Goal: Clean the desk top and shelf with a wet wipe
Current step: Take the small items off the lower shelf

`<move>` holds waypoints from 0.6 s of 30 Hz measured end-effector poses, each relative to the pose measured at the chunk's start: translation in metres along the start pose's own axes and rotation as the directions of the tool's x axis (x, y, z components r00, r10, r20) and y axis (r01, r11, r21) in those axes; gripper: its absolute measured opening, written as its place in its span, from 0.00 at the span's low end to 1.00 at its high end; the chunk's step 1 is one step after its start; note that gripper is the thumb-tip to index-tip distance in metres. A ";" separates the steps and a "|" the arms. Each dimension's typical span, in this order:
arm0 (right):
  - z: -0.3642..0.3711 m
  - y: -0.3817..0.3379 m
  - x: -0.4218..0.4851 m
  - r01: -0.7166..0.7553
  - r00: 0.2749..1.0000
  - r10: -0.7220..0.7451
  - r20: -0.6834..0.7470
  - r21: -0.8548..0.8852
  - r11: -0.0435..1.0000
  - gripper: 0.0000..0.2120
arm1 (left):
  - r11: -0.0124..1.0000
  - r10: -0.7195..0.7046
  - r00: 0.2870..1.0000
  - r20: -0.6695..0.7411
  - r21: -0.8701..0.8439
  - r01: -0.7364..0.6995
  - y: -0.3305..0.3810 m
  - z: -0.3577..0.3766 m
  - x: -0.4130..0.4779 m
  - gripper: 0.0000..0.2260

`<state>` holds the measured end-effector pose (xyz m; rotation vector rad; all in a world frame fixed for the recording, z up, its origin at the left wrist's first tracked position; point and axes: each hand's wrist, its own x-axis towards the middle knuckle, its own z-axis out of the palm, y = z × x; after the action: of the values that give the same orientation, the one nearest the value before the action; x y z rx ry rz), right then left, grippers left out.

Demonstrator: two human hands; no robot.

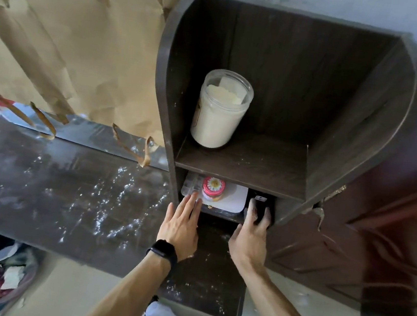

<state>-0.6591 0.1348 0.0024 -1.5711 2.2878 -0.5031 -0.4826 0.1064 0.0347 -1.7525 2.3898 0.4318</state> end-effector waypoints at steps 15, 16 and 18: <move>-0.019 -0.002 0.018 -0.045 0.989 0.056 0.136 -0.083 0.996 0.43 | 0.994 0.110 0.994 -0.001 -0.010 -0.110 -0.014 -0.010 0.001 0.35; -0.021 -0.001 0.009 -0.023 0.993 0.030 0.114 -0.064 0.998 0.43 | 0.992 0.125 0.992 -0.023 -0.030 -0.126 -0.016 -0.010 -0.003 0.33; -0.028 0.003 -0.017 -0.018 0.998 0.020 0.056 -0.021 1.000 0.41 | 0.983 0.151 0.985 -0.088 -0.089 -0.159 -0.020 -0.006 -0.011 0.30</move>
<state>-0.6677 0.1549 0.0267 -1.5515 2.2707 -0.4270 -0.4601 0.1095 0.0409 -1.6575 2.6157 0.5127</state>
